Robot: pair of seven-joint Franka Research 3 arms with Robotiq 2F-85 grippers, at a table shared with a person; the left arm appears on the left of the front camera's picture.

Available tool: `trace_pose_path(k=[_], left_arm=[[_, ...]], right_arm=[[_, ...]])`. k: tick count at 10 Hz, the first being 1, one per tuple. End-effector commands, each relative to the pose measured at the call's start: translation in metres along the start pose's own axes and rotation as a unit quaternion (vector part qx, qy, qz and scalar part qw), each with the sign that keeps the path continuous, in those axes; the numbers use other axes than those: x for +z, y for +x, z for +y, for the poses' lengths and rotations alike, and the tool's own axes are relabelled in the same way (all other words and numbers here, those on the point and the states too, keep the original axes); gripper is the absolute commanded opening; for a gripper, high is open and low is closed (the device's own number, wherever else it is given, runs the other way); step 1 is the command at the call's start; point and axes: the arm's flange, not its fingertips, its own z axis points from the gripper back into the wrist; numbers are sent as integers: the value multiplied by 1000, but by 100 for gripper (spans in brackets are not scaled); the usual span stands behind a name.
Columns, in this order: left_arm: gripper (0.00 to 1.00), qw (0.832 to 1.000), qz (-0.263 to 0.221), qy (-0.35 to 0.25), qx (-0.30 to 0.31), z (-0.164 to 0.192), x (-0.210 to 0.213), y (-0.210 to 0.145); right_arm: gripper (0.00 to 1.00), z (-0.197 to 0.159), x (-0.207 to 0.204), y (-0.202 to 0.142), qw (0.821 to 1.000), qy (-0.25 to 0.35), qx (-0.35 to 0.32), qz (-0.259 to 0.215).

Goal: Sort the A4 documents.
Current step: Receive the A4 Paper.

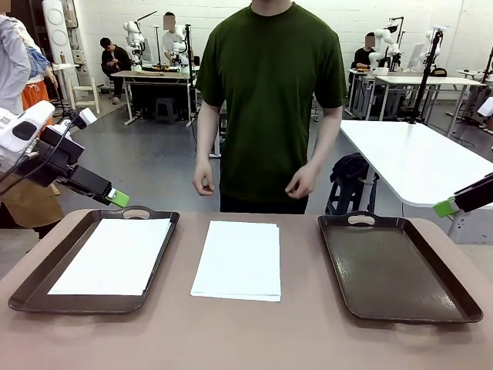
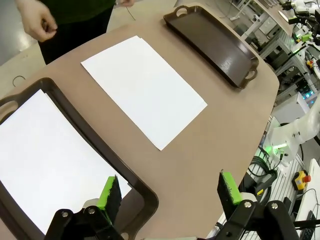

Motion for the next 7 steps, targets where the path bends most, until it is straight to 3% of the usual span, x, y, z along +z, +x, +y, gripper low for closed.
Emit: trace_pose_path(k=[1, 7], left_arm=[[100, 1000, -2, 0, -4, 1, 1, 0], [100, 1000, -2, 0, -4, 1, 1, 0]], right_arm=[[100, 0, -2, 0, 1000, 9, 0, -3], [100, 0, -2, 0, 1000, 9, 0, -3]])
